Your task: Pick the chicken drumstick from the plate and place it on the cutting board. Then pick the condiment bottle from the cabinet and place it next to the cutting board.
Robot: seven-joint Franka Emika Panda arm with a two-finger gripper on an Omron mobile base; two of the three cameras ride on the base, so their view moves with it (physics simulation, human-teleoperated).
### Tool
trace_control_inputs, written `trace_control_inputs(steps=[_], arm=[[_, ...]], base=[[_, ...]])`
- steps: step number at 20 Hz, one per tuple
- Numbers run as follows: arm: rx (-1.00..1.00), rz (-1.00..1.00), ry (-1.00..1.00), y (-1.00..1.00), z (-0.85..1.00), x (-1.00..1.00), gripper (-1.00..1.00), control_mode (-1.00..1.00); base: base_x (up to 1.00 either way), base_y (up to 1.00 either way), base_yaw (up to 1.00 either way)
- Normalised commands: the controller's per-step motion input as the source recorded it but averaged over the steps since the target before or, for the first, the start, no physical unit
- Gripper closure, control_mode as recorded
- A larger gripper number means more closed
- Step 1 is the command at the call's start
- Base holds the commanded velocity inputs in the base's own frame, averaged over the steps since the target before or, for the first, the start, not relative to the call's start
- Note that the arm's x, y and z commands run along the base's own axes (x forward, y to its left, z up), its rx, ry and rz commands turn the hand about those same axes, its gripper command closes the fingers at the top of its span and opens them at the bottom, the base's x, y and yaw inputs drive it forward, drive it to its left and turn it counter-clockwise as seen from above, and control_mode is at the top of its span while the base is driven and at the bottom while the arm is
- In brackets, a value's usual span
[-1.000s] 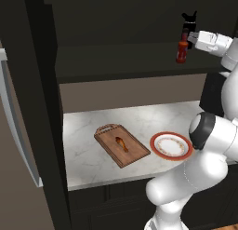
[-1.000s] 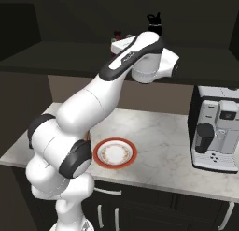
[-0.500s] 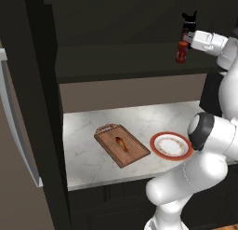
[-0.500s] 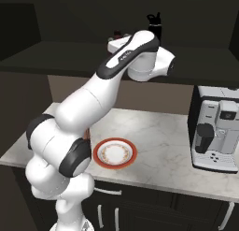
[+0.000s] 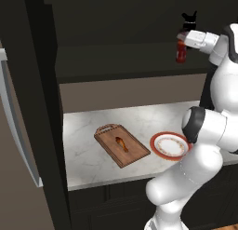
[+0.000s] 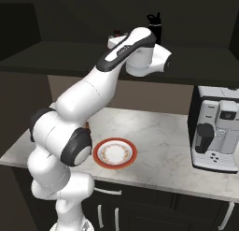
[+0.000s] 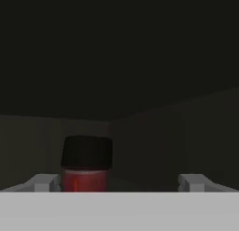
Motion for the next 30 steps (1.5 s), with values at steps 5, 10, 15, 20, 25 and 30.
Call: trace_control_inputs(steps=[5, 10, 15, 20, 25, 30], arm=[[0.00, 0.00, 0.09, 0.00, 0.00, 0.25, 1.00, -1.00], [0.00, 0.00, 0.02, 0.00, 0.00, 0.00, 1.00, -1.00], [0.00, 0.02, 0.00, 0.00, 0.03, -0.04, 1.00, -1.00], [0.00, 0.05, -0.03, 0.00, 0.05, -0.15, 1.00, -1.00], [0.00, 0.05, -0.06, 0.00, 0.07, -0.26, 1.00, -1.00], [0.00, 0.05, -0.05, 0.02, 0.08, -0.29, 1.00, -1.00]], base=[[0.00, 0.00, 0.00], [0.00, 0.00, 0.00], [0.00, 0.00, 0.00], [0.00, 0.00, 0.00], [0.00, 0.00, 0.00], [0.00, 0.00, 0.00]])
